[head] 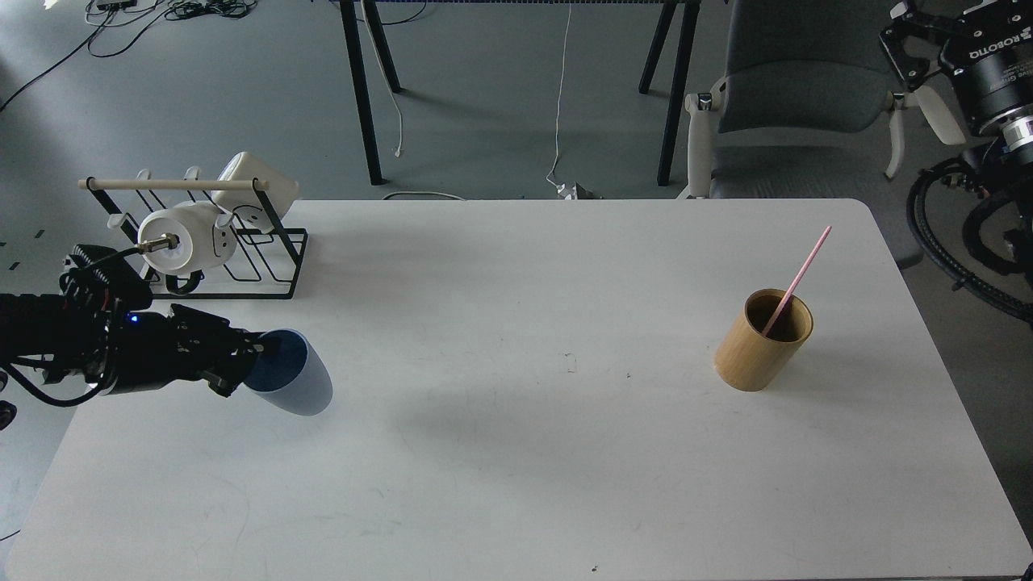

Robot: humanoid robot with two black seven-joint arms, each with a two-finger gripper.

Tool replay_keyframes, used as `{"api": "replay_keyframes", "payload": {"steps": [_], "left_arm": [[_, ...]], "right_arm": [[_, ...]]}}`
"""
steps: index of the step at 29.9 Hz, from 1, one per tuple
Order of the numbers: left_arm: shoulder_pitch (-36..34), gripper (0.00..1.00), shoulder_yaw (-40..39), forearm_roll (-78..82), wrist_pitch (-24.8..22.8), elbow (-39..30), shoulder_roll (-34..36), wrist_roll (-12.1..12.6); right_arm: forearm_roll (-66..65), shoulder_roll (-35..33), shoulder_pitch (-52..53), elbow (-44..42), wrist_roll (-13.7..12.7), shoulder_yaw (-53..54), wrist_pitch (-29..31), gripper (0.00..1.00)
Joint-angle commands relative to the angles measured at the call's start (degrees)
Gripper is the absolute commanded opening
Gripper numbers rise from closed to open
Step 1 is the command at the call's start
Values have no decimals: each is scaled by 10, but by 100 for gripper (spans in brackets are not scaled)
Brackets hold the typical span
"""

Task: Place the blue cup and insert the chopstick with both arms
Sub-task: 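Grasp the light blue cup with the left gripper, then carry the blue cup toward the table center and set it upright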

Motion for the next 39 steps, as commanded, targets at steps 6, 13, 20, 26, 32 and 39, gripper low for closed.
{"api": "replay_keyframes", "payload": {"steps": [6,13,20,26,32,39], "left_arm": [[-168,0,0,39,-166,-73,-141,12],[-199,0,1,89,-166,-64,-281,51],[-196,1,29,110,-166,3,-426,90],[-190,1,66,110,-166,18,-443,91],[-178,2,80,110,-166,67,-450,92],[-175,5,90,110,-166,78,-465,93]], "right_arm": [[0,-19,57,0,-2,-10,0,100],[0,-21,55,1,-1,-10,0,100],[0,-26,50,2,-1,-9,0,100],[0,-27,50,1,-1,-9,0,100],[0,-25,47,2,-1,-10,0,100],[0,-27,44,2,-1,-10,0,100]]}}
